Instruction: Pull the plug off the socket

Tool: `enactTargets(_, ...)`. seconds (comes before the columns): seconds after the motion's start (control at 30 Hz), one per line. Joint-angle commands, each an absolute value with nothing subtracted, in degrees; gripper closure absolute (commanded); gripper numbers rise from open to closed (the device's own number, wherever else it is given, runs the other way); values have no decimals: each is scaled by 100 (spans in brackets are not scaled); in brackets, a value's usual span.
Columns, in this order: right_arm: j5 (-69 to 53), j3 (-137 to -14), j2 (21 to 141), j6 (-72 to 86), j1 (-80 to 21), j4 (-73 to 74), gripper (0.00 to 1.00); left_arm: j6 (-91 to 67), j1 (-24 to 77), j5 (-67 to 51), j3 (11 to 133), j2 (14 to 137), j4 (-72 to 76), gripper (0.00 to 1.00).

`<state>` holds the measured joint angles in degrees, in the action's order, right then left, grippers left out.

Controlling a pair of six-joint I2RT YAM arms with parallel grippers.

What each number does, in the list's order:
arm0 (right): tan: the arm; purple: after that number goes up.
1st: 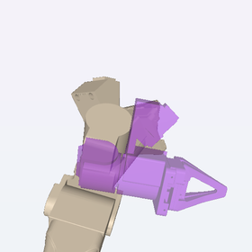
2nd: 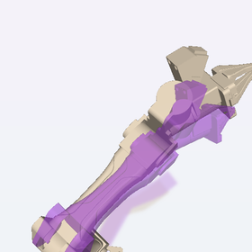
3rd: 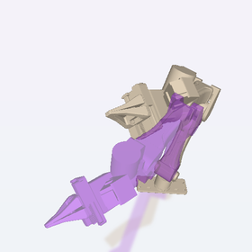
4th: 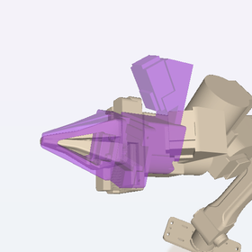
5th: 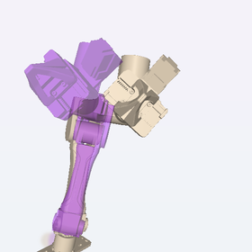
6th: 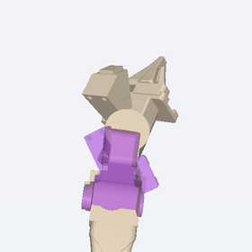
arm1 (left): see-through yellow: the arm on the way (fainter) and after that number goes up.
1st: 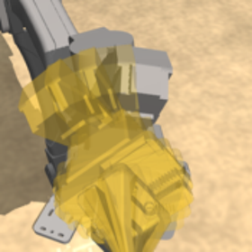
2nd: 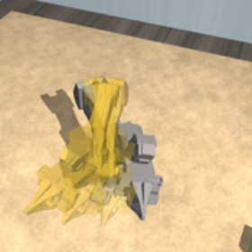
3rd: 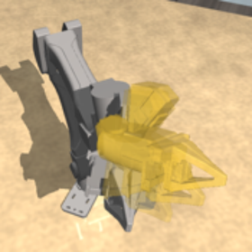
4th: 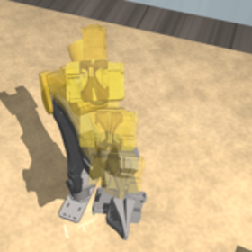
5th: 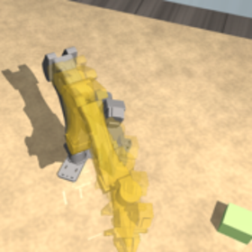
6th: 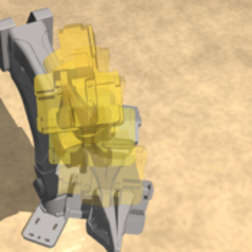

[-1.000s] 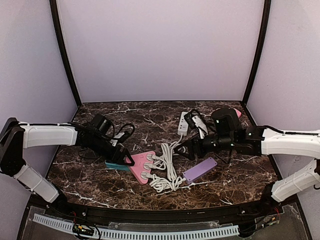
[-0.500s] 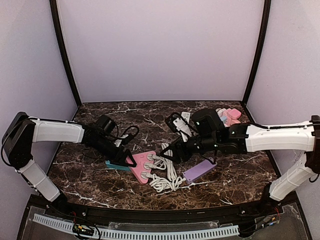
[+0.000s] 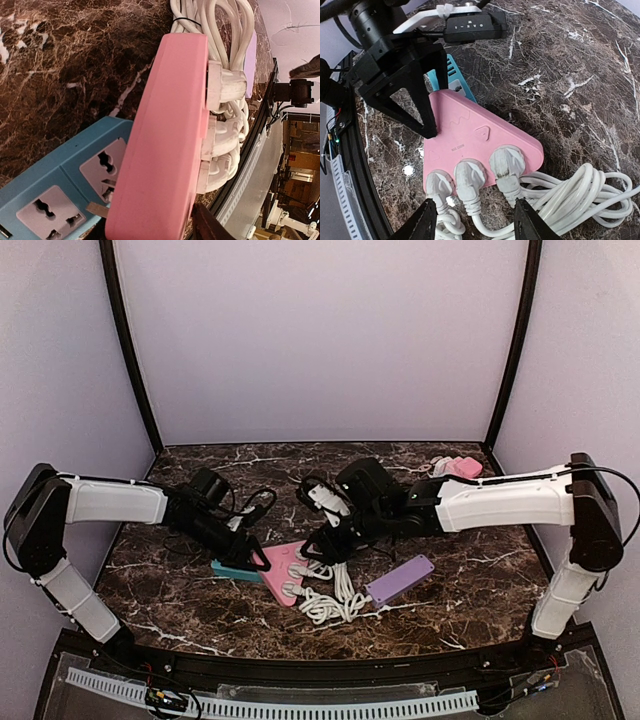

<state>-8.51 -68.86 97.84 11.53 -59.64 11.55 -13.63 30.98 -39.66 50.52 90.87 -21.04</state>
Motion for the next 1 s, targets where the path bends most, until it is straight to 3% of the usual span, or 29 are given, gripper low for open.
enactTargets(0.0,-686,-7295,10127,680,-6011,1475,51,-1280,3072,-4131,5199,9117,-2003,57)
enactTargets(0.37,-513,-7536,10571,227,-6008,1516,60,-1287,3067,-4187,5210,9223,-2013,71)
enactTargets(0.63,109,-7349,10594,88,-6016,1388,61,-1271,3063,-4146,5225,9292,-2057,74)
enactTargets(0.97,20,-7399,10767,-113,-6053,1328,59,-1257,3067,-4105,5238,9311,-2091,75)
